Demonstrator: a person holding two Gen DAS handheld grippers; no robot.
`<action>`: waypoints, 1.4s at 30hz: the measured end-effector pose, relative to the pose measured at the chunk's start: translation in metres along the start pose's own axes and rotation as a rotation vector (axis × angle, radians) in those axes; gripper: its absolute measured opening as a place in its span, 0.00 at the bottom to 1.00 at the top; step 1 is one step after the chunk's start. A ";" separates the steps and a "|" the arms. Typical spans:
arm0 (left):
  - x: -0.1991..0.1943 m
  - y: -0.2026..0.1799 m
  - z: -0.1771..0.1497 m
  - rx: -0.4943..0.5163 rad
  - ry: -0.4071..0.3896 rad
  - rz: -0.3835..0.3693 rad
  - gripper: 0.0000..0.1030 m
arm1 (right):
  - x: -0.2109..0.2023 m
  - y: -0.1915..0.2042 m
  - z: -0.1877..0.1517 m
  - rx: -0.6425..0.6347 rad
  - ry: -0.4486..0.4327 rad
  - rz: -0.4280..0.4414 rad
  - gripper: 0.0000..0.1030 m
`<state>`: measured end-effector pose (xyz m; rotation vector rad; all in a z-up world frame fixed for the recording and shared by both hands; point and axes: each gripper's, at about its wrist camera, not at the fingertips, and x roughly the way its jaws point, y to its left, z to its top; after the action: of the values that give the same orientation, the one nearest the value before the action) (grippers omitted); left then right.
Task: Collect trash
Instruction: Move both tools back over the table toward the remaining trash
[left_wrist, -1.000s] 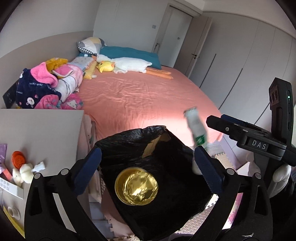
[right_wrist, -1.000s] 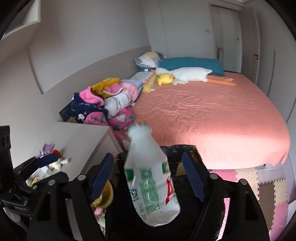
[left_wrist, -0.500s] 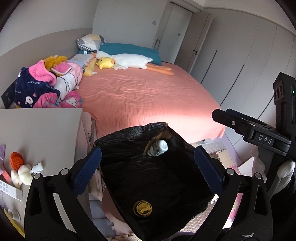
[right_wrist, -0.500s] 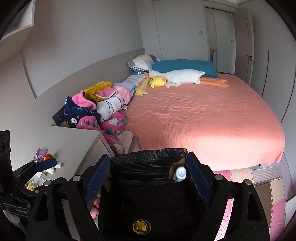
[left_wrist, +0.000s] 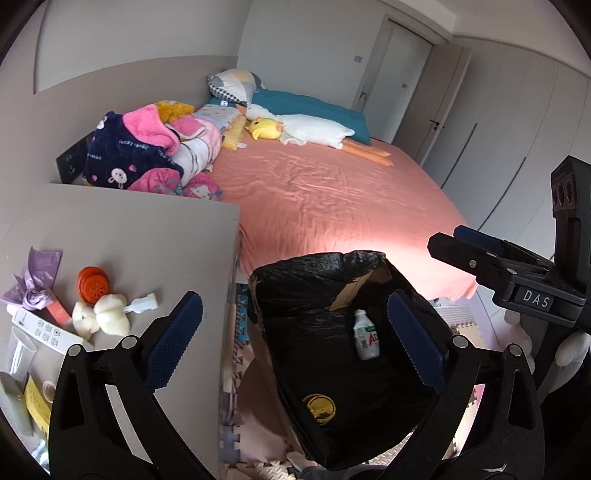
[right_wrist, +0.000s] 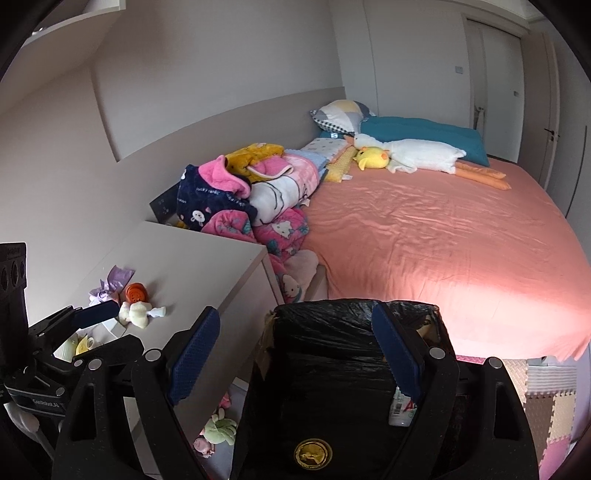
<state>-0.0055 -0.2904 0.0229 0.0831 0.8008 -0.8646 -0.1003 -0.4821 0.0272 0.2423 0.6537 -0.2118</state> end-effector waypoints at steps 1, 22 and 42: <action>-0.003 0.005 -0.001 -0.009 -0.002 0.011 0.94 | 0.002 0.006 0.000 -0.011 0.005 0.011 0.82; -0.080 0.116 -0.053 -0.208 -0.046 0.267 0.94 | 0.062 0.140 -0.011 -0.210 0.106 0.228 0.82; -0.115 0.188 -0.084 -0.351 -0.063 0.412 0.94 | 0.120 0.209 -0.019 -0.335 0.208 0.295 0.82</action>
<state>0.0335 -0.0599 -0.0067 -0.0877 0.8284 -0.3298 0.0383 -0.2926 -0.0298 0.0358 0.8378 0.2082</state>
